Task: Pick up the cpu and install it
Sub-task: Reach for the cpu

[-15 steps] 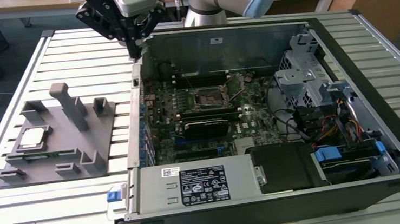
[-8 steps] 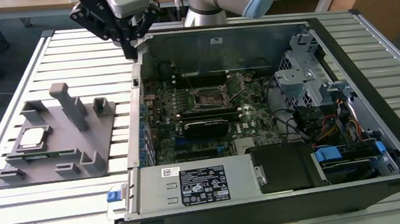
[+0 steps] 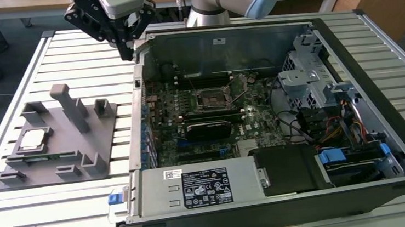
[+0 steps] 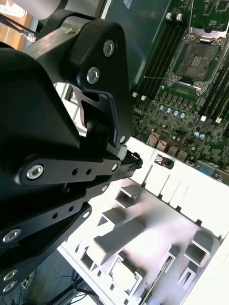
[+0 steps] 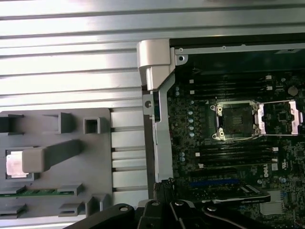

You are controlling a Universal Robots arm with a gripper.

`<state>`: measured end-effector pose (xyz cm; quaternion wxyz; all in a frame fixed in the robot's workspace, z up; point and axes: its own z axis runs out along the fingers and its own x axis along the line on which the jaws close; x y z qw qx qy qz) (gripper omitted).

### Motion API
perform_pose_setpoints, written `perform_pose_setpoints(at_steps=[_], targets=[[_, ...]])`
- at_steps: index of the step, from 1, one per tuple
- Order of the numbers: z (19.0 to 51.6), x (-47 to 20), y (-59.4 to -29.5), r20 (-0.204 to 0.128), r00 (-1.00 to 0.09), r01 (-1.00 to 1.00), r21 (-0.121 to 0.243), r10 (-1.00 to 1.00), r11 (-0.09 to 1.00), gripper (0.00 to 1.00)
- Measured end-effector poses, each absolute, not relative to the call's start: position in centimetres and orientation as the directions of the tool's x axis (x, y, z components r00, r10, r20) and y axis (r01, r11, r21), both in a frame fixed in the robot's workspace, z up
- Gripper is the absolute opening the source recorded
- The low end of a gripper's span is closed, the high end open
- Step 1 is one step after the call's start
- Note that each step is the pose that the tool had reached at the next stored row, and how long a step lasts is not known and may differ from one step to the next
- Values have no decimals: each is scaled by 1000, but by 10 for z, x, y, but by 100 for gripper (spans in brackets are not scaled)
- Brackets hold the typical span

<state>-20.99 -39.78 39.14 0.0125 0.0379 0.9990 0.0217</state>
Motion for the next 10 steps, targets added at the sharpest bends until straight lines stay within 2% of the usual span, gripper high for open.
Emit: perform_pose_setpoints(at_steps=[10], targets=[[391, -220, -398, -23, -997, 75, 44, 76, 996, 11]])
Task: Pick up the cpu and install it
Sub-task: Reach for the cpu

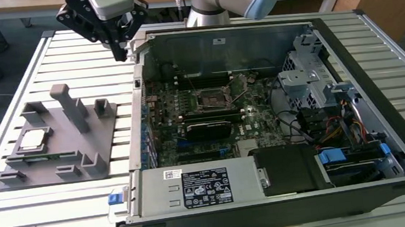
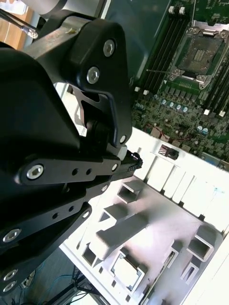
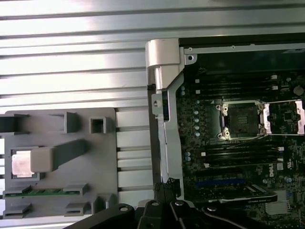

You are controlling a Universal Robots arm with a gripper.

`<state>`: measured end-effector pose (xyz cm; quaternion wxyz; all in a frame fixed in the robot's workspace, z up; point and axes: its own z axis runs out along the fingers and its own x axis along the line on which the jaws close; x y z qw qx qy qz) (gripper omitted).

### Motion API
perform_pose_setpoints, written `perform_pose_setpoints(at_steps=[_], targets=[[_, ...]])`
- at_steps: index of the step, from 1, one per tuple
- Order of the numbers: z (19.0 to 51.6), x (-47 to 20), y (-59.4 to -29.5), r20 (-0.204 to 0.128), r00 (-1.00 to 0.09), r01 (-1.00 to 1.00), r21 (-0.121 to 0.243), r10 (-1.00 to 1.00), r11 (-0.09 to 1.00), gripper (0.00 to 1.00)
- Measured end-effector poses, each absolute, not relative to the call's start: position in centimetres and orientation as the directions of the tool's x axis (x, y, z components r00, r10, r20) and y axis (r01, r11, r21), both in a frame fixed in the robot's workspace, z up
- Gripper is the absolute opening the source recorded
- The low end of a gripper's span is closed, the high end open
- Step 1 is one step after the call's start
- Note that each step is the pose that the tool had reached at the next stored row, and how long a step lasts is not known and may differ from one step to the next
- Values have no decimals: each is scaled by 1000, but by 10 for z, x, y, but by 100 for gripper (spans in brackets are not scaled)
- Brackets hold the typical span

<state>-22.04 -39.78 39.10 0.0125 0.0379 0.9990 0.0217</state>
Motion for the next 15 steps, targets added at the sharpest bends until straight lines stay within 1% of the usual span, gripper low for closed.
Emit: perform_pose_setpoints(at_steps=[15], targets=[[391, -236, -398, -23, -997, 75, 44, 76, 996, 11]])
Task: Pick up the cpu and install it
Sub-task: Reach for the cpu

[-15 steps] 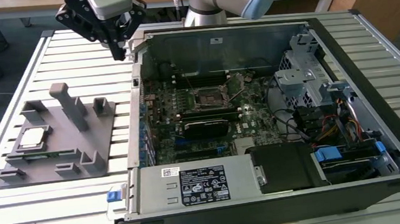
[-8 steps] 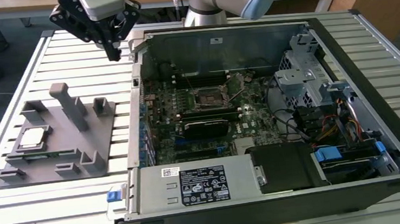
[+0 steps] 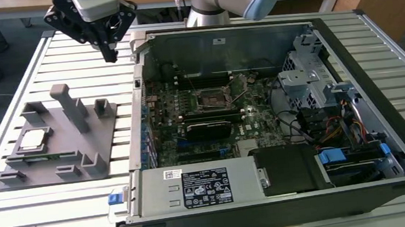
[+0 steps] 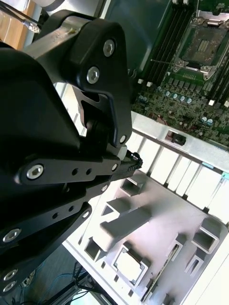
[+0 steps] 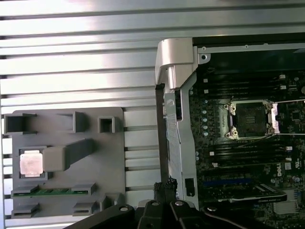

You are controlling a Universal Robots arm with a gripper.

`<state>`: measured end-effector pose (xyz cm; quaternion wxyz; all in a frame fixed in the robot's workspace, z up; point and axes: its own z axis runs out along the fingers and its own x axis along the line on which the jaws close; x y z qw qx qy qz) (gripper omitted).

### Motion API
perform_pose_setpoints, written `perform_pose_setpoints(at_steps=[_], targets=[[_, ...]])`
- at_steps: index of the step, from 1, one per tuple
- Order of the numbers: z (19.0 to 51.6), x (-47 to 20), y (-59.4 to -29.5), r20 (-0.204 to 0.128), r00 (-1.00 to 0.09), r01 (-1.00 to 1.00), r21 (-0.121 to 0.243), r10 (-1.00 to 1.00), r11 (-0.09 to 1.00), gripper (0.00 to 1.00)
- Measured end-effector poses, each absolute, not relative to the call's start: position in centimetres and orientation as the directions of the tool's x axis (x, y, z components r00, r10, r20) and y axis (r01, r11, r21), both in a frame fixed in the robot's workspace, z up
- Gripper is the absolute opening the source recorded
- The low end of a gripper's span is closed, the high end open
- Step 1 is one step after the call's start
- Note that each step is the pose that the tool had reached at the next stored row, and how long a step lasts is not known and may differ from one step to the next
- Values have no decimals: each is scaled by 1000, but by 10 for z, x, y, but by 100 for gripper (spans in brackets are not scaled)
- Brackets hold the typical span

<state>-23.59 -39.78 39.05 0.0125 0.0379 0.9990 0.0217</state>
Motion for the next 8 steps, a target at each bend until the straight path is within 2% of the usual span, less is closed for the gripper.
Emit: perform_pose_setpoints(at_steps=[8], targets=[[390, -244, -398, -23, -997, 75, 44, 76, 996, 11]])
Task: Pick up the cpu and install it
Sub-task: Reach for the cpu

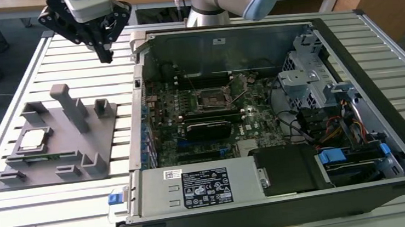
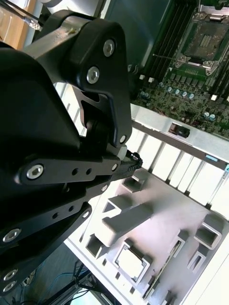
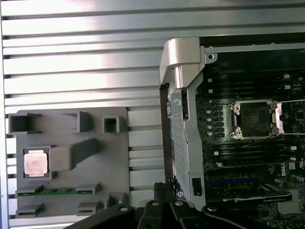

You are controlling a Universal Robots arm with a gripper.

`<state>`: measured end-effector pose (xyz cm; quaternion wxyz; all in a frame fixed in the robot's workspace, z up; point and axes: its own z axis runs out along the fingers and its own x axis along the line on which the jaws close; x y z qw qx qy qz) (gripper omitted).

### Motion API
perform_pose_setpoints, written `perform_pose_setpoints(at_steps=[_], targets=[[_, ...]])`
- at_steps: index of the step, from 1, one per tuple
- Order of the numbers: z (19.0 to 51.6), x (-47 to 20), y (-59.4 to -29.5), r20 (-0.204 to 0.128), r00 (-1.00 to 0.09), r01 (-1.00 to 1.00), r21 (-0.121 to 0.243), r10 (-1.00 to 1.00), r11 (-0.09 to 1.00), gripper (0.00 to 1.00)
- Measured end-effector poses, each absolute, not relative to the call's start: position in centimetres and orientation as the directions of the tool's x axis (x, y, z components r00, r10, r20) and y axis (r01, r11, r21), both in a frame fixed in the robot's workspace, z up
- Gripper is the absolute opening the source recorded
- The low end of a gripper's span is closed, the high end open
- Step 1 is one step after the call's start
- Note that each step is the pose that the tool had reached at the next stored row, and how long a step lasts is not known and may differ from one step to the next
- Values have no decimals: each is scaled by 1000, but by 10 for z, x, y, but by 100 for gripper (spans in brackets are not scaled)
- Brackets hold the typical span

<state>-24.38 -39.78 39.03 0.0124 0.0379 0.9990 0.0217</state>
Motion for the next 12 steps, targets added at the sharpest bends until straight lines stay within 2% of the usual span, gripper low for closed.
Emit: perform_pose_setpoints(at_steps=[12], targets=[[390, -256, -398, -23, -997, 75, 44, 76, 996, 11]])
